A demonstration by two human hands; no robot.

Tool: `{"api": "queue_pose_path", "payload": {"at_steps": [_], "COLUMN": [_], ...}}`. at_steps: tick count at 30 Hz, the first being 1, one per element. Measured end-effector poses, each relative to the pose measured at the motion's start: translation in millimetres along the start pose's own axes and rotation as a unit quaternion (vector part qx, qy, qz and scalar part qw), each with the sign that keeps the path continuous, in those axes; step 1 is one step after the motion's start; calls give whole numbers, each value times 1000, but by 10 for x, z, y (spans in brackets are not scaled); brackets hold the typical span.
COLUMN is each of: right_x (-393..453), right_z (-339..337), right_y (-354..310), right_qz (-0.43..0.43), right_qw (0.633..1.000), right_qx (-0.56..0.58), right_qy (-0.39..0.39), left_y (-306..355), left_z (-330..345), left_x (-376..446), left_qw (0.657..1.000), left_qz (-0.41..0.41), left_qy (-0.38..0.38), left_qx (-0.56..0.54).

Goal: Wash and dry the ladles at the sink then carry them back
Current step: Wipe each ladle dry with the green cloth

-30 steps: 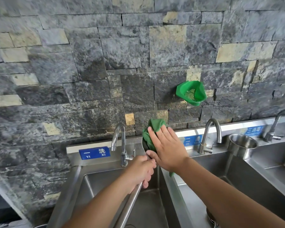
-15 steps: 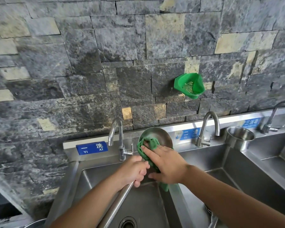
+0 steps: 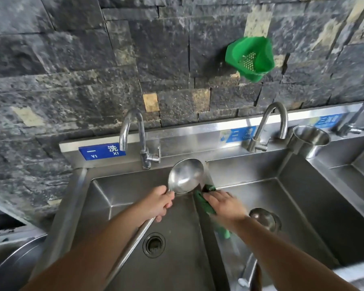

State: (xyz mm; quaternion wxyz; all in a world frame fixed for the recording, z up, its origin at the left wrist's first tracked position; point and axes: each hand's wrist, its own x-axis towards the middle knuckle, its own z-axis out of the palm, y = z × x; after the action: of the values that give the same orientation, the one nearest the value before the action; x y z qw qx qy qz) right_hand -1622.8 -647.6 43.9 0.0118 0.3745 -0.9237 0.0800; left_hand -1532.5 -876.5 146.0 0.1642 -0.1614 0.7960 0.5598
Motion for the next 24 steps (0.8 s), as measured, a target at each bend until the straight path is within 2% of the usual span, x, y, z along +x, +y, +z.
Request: {"api": "queue_pose_path", "payload": {"at_steps": [2,4,7,11,19,22,24], "right_x": [-114,-233,-225,-75,108,-124,-335], "right_z": [349,696,895,998,876,724,566], "right_y": [6,-61,-22,182,146,-129,-381], "right_qz": [65,87,104,89,90,201,272], "right_qw": [986,970,973,973,971,967,933], "right_qx": [-3,-14,-12,-15,20,101,229], "right_qy": [-155,-227,-204,-212,-220,-119,-50], "left_y": [-142,-289,-450,-621,-631,-502,-400], "left_z": [56,137,229,311,398,511,614], "left_x": [112,201,290,397,476,501,537], "left_qw": [1000,999,997,993,981,978,971], "left_qz": [-4,-20,-45,-74,-101,-110,-125], "left_qy": [8,13,-3,-26,-42,-41,-41], "left_qx": [-10,-34,-65,-87,-162,-175,-197]}}
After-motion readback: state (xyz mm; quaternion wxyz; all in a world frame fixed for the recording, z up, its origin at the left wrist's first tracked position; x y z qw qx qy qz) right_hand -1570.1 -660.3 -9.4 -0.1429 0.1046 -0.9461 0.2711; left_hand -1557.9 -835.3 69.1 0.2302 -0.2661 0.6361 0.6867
